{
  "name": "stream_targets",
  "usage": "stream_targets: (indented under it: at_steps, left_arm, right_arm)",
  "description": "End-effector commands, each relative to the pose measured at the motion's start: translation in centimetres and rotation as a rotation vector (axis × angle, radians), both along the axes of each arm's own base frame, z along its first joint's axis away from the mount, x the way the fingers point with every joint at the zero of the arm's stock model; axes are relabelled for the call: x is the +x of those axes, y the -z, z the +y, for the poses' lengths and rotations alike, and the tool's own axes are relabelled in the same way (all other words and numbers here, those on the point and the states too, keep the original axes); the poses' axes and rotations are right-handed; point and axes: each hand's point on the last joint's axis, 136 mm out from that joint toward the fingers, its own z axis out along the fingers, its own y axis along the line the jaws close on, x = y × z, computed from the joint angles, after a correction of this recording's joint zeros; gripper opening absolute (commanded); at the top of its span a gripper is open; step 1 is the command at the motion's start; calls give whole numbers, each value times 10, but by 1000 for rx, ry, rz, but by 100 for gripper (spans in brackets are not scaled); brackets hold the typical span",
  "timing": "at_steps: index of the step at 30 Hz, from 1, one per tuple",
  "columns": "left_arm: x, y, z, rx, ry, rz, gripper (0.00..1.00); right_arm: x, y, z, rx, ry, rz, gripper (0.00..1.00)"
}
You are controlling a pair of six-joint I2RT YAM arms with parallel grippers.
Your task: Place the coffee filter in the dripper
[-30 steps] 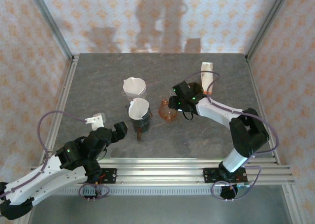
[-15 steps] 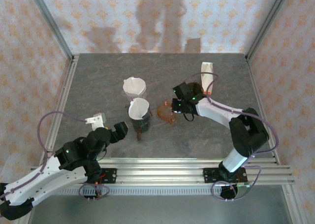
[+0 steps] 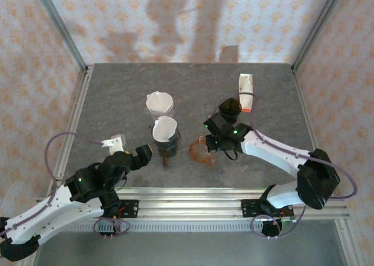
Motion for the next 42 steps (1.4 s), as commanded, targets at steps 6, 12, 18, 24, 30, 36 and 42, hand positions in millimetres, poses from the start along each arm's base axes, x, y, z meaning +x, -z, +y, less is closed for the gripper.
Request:
stream_targets:
  at_steps: [6,12,18,24,30,36,42]
  left_arm:
    - [2,-3,2,-11,-16,-18,100]
    - [2,-3,2,-12,-17,-17,100]
    - [2,0,2,-3,-19,-11,100]
    - [2,-3,6,5,-27,-19,100]
    - [2,-2,8,13,-34,-18,100]
    - [2,0,6,2,-32,-13,100]
    - [0,0,7,-7,-31,-14,100]
  right_arm:
    - [-20,12,-21,-131,-2,-27,10]
    - [-19,17,-14,-111,5,-40,17]
    - [-19,17,-11,-96,9,-38,28]
    - [-14,5,-15,-91,44,-78,44]
    - [9,-24,-32,-40,130,-140,56]
    - [60,-48,-63,120,354,-185,64]
    - [120,-44,-95,176,566,-176,65]
